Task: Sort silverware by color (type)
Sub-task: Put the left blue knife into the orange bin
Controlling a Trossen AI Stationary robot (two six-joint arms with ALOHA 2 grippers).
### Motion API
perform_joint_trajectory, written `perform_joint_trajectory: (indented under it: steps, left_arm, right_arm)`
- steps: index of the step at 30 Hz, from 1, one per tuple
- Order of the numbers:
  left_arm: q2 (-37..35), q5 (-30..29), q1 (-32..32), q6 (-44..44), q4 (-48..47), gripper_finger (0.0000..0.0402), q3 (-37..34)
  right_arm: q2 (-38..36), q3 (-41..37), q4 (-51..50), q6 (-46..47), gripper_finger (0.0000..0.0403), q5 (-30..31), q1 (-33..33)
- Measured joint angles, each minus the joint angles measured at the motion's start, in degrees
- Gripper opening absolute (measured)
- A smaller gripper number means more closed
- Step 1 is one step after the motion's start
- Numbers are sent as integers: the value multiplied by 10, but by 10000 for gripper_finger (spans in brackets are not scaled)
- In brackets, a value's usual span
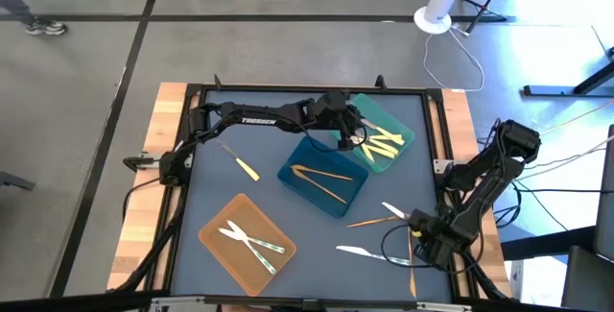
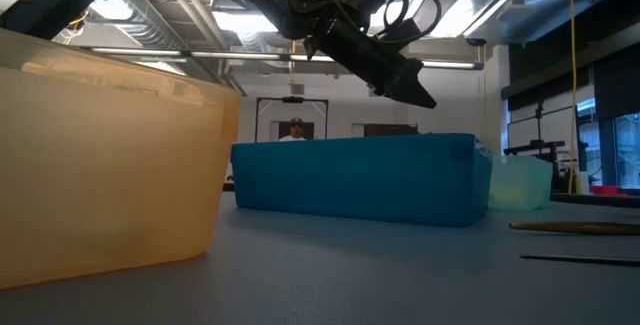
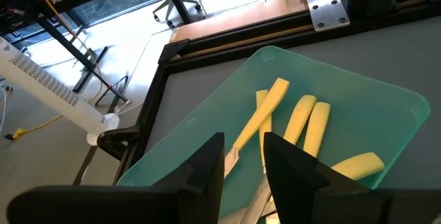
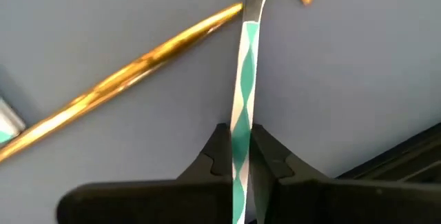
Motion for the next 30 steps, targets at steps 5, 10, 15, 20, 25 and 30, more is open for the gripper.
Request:
perform_joint_trajectory:
  steps: [5, 10, 15, 20, 25, 30]
  left_arm:
    - [-21, 1, -2, 0, -13, 96, 0]
    - [-36, 0, -7, 0, -30, 96, 1]
    - [-68, 0, -9, 0, -59, 96, 1]
    - [-100, 0, -10, 0, -102, 96, 1]
    - [-131, 1, -16, 0, -150, 96, 1]
    - [-163, 2, -26, -1, -209, 96, 1]
  right_arm:
    - [-1, 19, -38, -1, 5, 20, 0]
    - [-2, 37, -84, -1, 3, 21, 0]
    - [-15, 44, -94, -1, 3, 26, 0]
    - [-44, 44, -96, 0, 3, 50, -9]
    - [-77, 44, -93, -31, 4, 51, -53]
    - [-101, 44, -82, -121, 4, 50, -112]
